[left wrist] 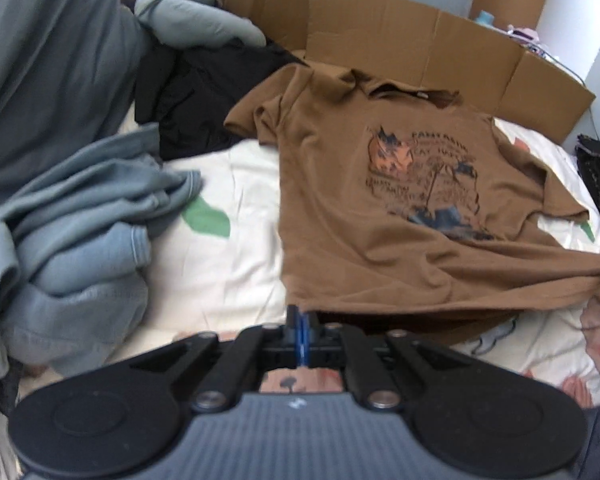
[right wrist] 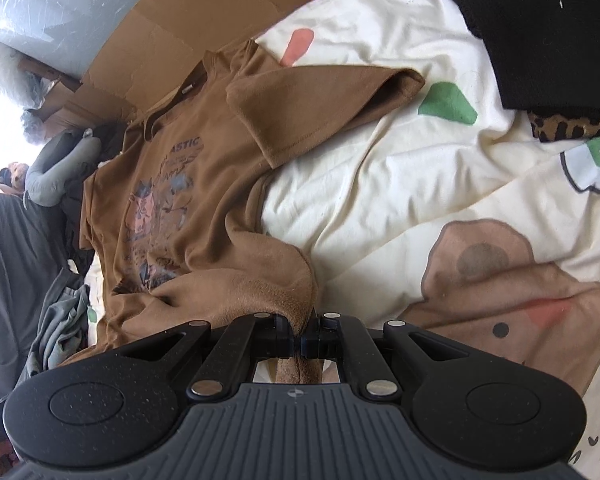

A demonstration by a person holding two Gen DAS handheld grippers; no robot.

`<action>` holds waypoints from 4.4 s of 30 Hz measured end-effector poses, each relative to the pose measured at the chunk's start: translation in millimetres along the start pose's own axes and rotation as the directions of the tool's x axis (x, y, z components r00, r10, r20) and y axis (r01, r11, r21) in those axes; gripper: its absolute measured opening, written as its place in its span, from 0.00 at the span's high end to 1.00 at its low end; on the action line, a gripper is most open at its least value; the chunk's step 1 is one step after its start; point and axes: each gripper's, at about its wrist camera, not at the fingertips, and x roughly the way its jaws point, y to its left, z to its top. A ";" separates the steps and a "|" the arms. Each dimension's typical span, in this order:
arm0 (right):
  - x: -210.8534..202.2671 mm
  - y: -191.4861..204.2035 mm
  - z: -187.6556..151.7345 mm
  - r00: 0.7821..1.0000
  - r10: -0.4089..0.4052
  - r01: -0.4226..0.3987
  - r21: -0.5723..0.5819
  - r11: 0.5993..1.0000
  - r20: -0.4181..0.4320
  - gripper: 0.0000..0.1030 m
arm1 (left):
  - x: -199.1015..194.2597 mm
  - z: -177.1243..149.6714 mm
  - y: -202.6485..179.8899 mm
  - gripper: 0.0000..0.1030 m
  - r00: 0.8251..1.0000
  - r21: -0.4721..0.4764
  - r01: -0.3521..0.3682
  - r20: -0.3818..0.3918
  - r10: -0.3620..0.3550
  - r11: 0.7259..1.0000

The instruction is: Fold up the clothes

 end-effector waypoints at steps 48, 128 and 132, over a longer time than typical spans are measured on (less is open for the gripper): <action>17.2 -12.3 -11.0 0.998 -0.045 0.045 0.002 0.999 -0.049 0.99 | 113.9 -49.2 -29.6 0.56 0.931 -0.361 0.050 -0.321 -0.175 0.931; 30.3 -20.0 -17.5 0.991 -0.075 0.074 -0.015 0.997 -0.111 0.99 | 116.7 -90.1 43.4 0.62 0.906 -0.585 -0.030 -0.359 -0.225 0.811; 30.7 -20.5 -17.7 0.991 -0.077 0.076 -0.015 0.997 -0.113 0.99 | 121.7 -92.7 40.5 0.63 0.906 -0.581 -0.022 -0.356 -0.230 0.814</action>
